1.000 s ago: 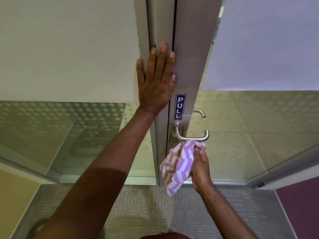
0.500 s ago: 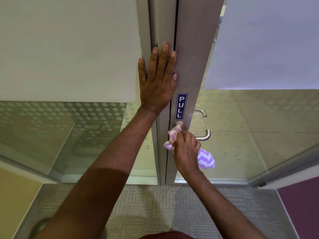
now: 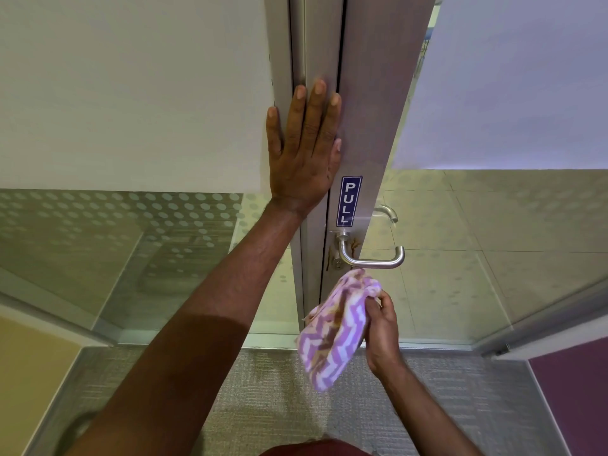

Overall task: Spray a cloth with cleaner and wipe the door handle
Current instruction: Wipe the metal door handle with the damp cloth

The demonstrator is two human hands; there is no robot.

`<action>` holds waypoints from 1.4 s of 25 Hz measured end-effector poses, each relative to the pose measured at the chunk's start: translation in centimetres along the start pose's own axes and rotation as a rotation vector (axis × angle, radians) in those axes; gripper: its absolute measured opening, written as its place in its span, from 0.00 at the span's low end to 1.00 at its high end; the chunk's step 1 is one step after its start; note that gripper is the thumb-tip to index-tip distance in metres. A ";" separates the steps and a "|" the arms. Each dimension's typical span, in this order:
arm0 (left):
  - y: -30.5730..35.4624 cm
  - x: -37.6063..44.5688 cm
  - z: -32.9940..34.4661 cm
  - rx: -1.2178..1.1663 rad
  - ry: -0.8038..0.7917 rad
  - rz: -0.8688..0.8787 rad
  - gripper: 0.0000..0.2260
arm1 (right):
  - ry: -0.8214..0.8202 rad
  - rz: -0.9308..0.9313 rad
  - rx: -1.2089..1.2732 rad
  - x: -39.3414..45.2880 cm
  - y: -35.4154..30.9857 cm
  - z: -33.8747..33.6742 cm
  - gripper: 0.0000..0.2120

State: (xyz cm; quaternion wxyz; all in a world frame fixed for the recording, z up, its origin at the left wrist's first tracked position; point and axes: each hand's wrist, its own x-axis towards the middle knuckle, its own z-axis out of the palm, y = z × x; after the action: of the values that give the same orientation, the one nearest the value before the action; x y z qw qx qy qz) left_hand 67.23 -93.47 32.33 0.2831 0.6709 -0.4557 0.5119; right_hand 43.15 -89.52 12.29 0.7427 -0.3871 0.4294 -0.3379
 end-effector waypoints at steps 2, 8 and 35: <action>0.0 -0.1 0.1 0.005 0.003 -0.001 0.24 | -0.018 0.207 0.219 0.5 -0.1 -0.4 0.17; -0.1 -0.1 0.1 0.009 0.011 0.007 0.23 | -0.215 0.443 0.509 -0.2 -1.2 -0.8 0.45; -0.2 -0.2 0.7 0.021 0.027 -0.011 0.24 | 0.498 -0.321 -0.046 5.8 -1.1 5.4 0.08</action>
State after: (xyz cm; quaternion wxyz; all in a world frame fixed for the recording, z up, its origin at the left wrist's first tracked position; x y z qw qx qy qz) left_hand 67.72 -93.93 31.96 0.2851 0.6694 -0.4426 0.5242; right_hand 50.16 -93.36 12.90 0.5428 -0.3719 0.5392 -0.5256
